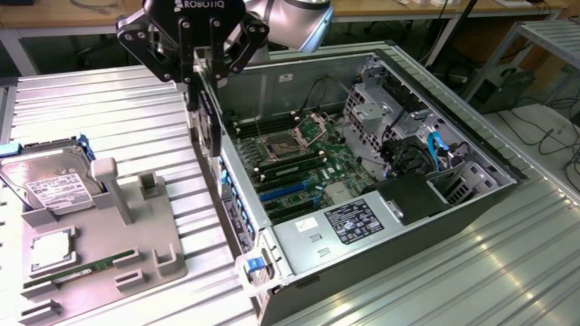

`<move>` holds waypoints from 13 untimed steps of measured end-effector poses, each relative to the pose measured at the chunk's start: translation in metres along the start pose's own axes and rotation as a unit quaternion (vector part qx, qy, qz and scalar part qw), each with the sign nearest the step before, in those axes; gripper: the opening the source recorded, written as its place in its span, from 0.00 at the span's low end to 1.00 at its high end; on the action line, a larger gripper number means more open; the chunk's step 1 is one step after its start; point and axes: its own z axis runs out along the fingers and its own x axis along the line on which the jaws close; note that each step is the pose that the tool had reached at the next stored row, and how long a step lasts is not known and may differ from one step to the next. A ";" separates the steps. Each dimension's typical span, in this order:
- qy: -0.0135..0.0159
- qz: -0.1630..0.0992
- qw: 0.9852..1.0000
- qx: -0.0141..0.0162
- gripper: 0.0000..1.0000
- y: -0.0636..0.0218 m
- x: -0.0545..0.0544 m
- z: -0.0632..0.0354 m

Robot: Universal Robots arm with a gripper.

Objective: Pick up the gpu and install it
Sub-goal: 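Pick up the gpu and move the gpu toward the slot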

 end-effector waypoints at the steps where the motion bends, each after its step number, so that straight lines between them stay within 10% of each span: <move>1: 0.000 0.000 1.000 0.000 0.27 0.0000 -0.001 0.0000; 13: -0.013 -0.001 1.000 0.000 0.27 0.0000 -0.003 0.0009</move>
